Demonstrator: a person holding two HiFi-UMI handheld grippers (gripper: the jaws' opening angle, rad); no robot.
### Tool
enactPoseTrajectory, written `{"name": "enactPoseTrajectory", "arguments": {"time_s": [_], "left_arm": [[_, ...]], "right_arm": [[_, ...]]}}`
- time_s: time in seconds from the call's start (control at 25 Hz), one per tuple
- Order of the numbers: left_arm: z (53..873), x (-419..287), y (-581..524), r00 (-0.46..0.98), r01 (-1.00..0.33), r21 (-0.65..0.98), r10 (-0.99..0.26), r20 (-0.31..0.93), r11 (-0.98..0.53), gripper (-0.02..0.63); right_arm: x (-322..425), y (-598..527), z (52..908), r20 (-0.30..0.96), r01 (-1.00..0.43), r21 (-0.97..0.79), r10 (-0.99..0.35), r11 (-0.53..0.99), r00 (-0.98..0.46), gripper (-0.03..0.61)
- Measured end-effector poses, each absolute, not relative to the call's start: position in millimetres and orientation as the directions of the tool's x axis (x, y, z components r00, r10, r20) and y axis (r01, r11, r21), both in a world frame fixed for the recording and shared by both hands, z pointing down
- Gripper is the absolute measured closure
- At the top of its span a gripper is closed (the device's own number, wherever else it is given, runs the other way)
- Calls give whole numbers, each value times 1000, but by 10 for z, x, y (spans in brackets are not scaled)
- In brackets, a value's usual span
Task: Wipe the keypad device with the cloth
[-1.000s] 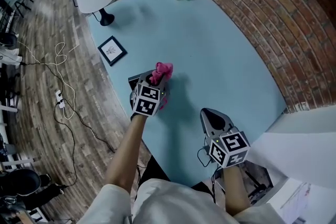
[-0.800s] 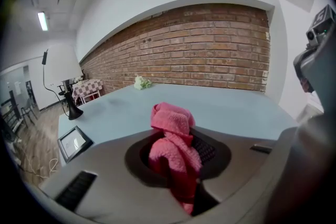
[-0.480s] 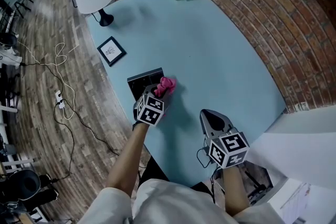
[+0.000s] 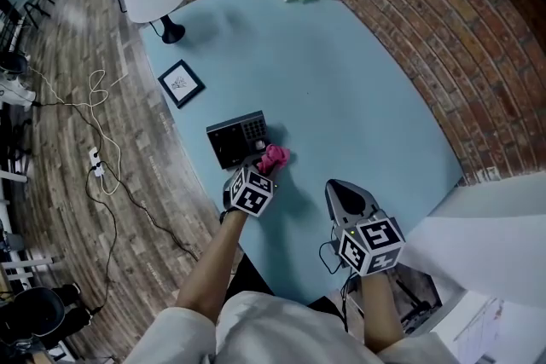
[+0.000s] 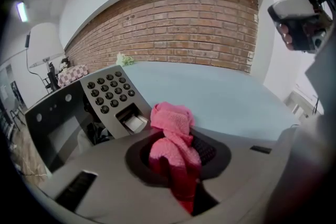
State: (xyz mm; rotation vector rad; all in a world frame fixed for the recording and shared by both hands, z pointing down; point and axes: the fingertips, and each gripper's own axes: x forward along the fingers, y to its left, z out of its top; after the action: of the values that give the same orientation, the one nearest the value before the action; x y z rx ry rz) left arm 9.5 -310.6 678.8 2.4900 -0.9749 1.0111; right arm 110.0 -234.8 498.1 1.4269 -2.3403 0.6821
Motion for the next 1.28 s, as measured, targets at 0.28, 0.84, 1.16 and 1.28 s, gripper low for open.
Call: {"name": "enactPoseTrajectory", "arguments": {"time_s": [0.28, 0.84, 1.16, 1.28], "left_arm": [[6764, 97, -2968, 548, -718, 57, -513, 661, -694, 512], [6108, -458, -2383, 524, -838, 144, -702, 483, -526, 511], [5462, -899, -1991, 434, -892, 71, -799, 417, -447, 511], [5155, -977, -1821, 385, -903, -33, -843, 376, -427, 511]], "right_arm": [[1051, -2285, 4920, 492, -887, -228, -739, 402, -461, 561], [1008, -2060, 4635, 446, -884, -193, -764, 426, -466, 561], [866, -1782, 4334, 385, -845, -210, -753, 491, -533, 561], [855, -1656, 4215, 372, -830, -189, -744, 524, -555, 561]]}}
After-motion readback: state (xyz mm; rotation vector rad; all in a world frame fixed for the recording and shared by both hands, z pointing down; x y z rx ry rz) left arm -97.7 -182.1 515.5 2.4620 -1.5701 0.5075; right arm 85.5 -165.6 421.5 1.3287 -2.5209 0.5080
